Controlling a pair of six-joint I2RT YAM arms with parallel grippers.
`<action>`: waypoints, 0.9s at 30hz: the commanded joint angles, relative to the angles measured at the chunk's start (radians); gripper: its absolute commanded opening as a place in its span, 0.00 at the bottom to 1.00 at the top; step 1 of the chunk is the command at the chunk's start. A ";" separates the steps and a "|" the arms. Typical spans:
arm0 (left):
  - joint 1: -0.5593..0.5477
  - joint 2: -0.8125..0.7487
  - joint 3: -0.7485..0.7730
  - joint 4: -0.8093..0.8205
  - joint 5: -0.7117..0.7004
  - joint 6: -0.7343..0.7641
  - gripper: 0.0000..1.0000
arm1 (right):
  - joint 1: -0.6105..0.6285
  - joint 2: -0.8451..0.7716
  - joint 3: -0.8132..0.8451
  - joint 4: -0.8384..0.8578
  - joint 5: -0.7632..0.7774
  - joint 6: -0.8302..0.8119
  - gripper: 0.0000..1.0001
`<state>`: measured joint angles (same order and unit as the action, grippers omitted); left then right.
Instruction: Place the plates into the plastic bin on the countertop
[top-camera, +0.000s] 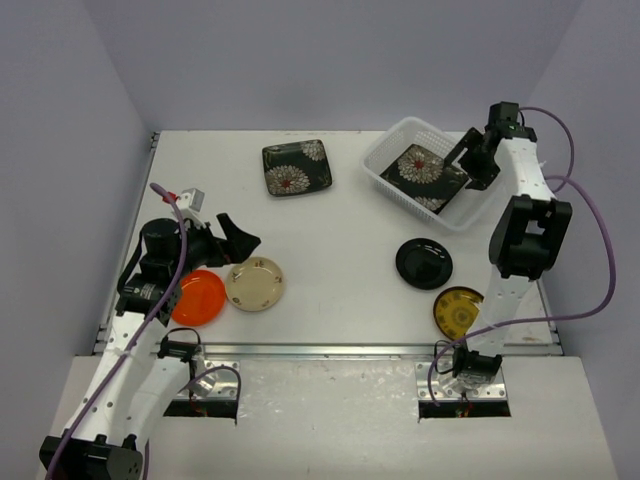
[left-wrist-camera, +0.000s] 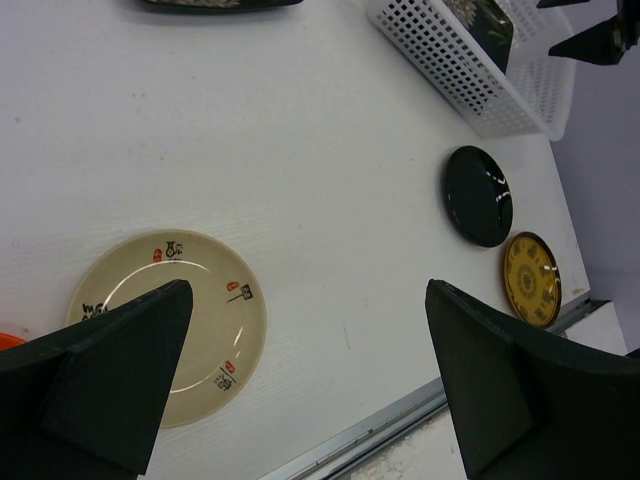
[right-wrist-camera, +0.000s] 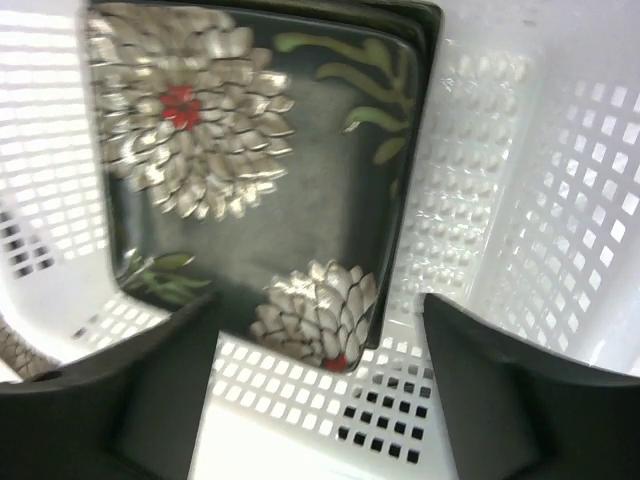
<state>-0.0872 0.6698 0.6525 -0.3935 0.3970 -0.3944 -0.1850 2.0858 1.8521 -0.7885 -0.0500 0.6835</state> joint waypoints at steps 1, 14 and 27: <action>-0.011 0.027 0.009 0.032 -0.051 -0.012 1.00 | 0.015 -0.159 0.013 0.060 -0.002 0.003 0.84; -0.003 0.830 0.378 0.340 -0.164 -0.256 1.00 | 0.218 -0.949 -0.908 0.594 -0.587 0.012 0.99; 0.043 1.723 1.346 -0.005 -0.131 -0.026 0.97 | 0.236 -1.459 -1.283 0.556 -0.835 0.101 0.99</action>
<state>-0.0686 2.3096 1.8776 -0.2968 0.2348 -0.4953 0.0502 0.7184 0.5807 -0.2726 -0.7877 0.7421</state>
